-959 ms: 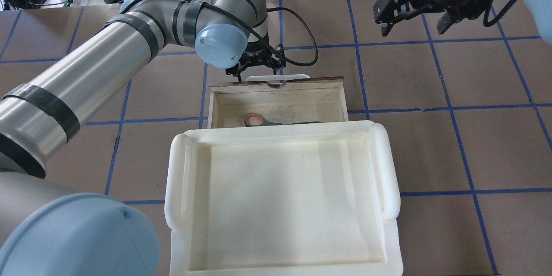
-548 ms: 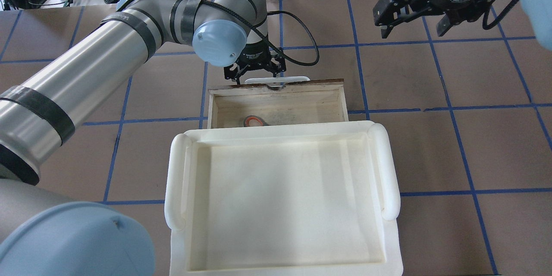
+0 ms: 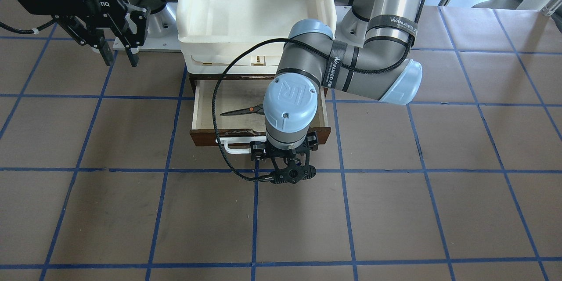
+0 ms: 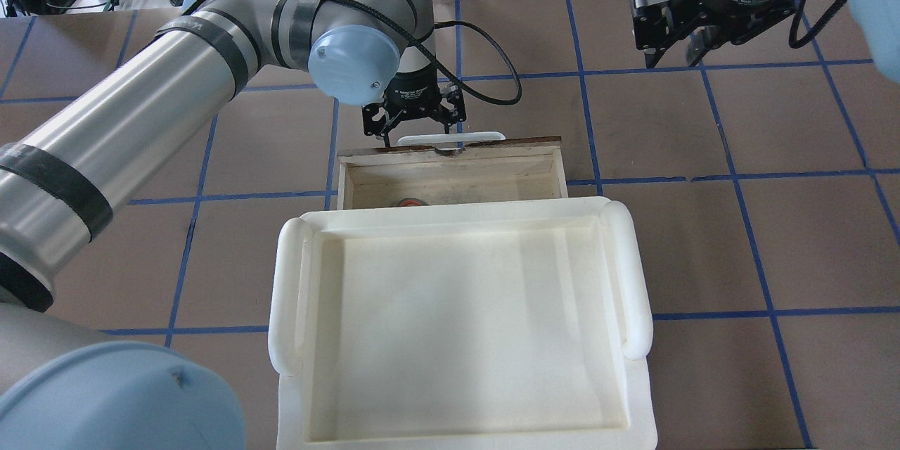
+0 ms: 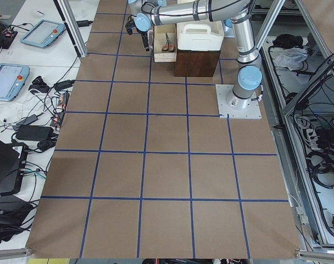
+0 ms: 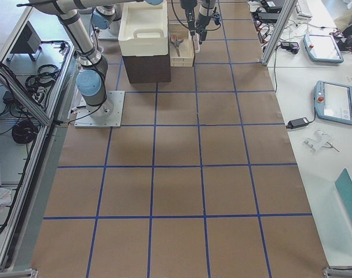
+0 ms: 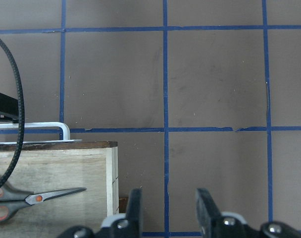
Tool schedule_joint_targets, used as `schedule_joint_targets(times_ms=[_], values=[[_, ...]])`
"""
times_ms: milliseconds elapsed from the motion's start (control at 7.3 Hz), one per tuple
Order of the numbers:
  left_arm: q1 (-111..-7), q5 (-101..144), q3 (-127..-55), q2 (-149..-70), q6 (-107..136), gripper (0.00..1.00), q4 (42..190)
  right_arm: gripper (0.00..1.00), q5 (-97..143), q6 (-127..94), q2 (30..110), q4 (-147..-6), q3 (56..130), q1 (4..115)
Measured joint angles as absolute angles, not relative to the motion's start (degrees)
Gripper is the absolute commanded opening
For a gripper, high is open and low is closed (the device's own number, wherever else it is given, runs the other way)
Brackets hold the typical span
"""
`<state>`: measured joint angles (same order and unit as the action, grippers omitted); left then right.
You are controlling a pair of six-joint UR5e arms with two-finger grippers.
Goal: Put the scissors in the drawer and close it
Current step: 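Push the drawer closed with the left gripper away from the robot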
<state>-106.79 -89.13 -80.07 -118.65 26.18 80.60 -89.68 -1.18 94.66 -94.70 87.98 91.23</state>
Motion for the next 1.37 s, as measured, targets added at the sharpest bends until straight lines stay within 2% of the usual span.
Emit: schedule_joint_targets(times_ms=[137, 274, 1371], values=[[-106.8, -89.1, -80.1, -118.4, 26.2, 1.00, 81.6, 0.63, -89.7, -1.2, 94.7, -94.7, 88.0, 91.2], [-106.8, -89.1, -80.1, -118.4, 26.2, 1.00, 82.6, 1.00, -89.7, -1.2, 94.7, -94.7, 88.0, 91.2], [-106.3, -87.4, -79.9, -118.3, 27.9, 1.00, 86.1, 1.00, -89.7, -1.3, 94.7, -94.8, 88.4, 91.2]])
